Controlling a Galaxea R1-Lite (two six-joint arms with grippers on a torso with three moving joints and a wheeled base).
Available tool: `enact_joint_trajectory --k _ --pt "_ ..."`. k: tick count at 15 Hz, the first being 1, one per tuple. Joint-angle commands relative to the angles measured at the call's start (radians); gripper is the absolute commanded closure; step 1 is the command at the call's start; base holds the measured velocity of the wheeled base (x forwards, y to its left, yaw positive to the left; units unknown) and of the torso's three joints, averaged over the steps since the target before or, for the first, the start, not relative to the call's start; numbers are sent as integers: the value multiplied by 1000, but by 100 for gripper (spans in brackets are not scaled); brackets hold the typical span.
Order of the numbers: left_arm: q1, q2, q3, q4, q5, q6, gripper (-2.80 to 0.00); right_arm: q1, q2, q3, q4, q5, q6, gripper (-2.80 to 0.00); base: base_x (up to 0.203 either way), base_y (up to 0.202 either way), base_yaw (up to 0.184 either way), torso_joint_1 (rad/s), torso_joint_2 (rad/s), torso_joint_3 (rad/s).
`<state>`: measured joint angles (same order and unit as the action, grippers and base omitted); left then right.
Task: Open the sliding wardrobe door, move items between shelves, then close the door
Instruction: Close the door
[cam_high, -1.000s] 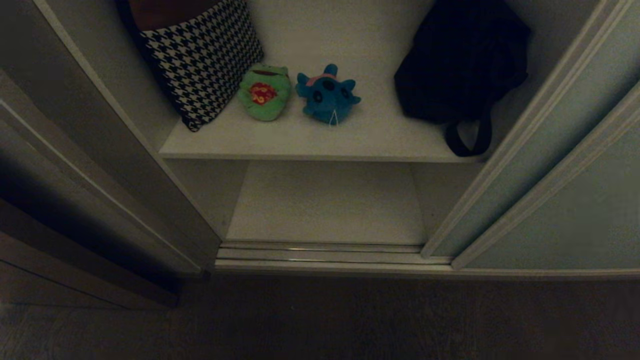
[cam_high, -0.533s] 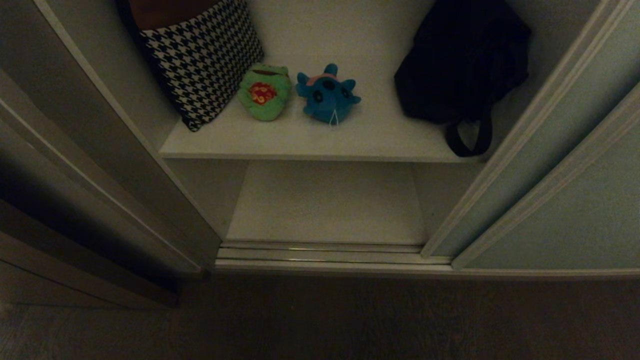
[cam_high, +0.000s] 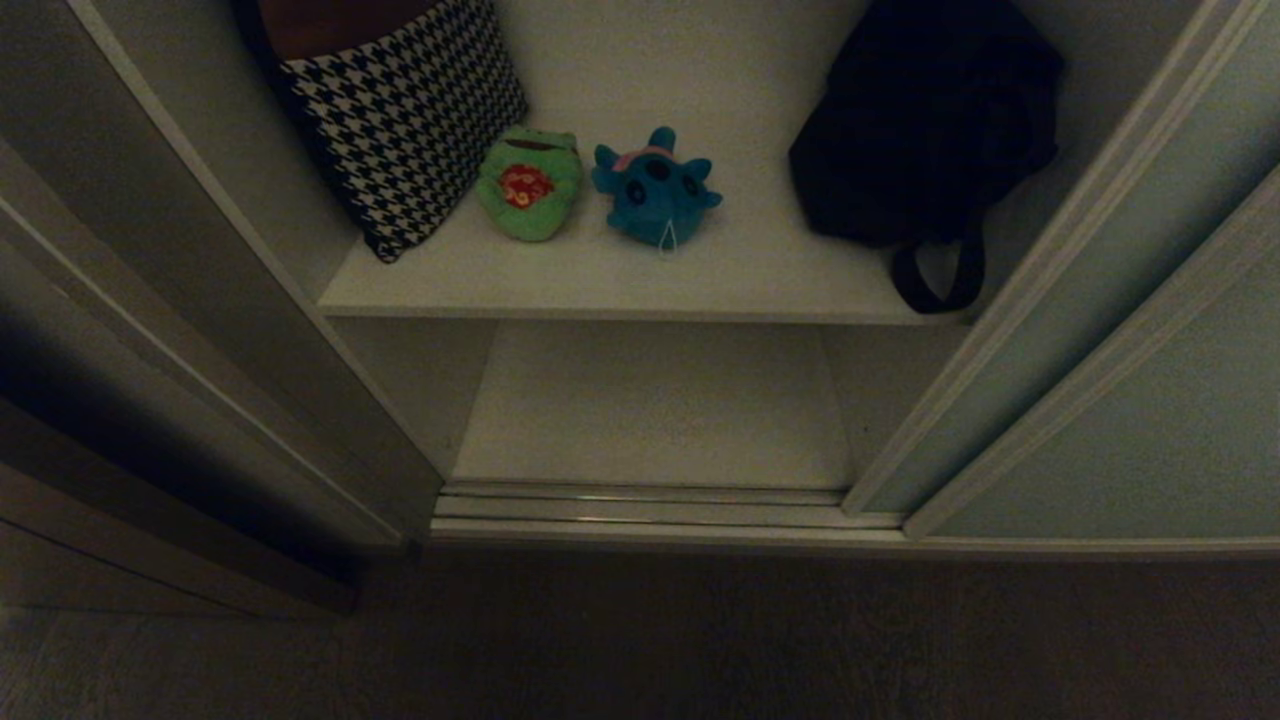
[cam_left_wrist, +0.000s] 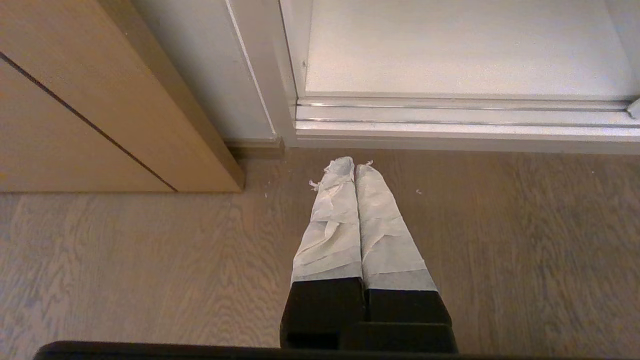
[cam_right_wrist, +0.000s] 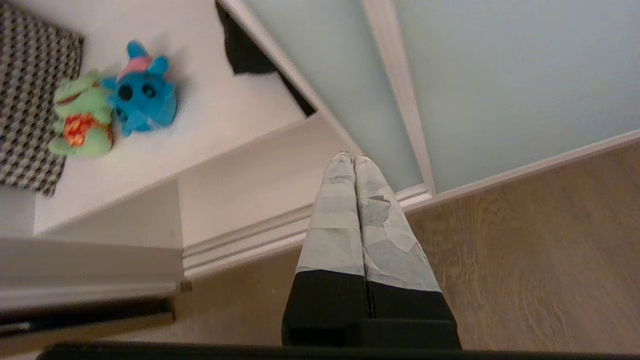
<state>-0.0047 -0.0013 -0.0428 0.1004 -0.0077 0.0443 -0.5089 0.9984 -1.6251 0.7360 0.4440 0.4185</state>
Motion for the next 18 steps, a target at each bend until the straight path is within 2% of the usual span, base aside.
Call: enact_joint_trajectory --k 1,4,6,12,18 --pt "0 1 0 1 0 0 0 -13 35 6 -2 4 3 0 0 0 0 0 0 0" --pt "-1 1 0 1 0 0 0 -54 69 12 -29 7 2 0 0 0 0 0 0 0" --pt "0 1 0 1 0 0 0 -74 83 25 -67 41 3 0 0 0 0 0 0 0" --pt "0 1 0 1 0 0 0 -66 131 31 -73 83 0 0 0 0 0 0 0 0" --pt "0 1 0 1 0 0 0 -53 188 46 -154 90 -7 0 0 0 0 0 0 0"
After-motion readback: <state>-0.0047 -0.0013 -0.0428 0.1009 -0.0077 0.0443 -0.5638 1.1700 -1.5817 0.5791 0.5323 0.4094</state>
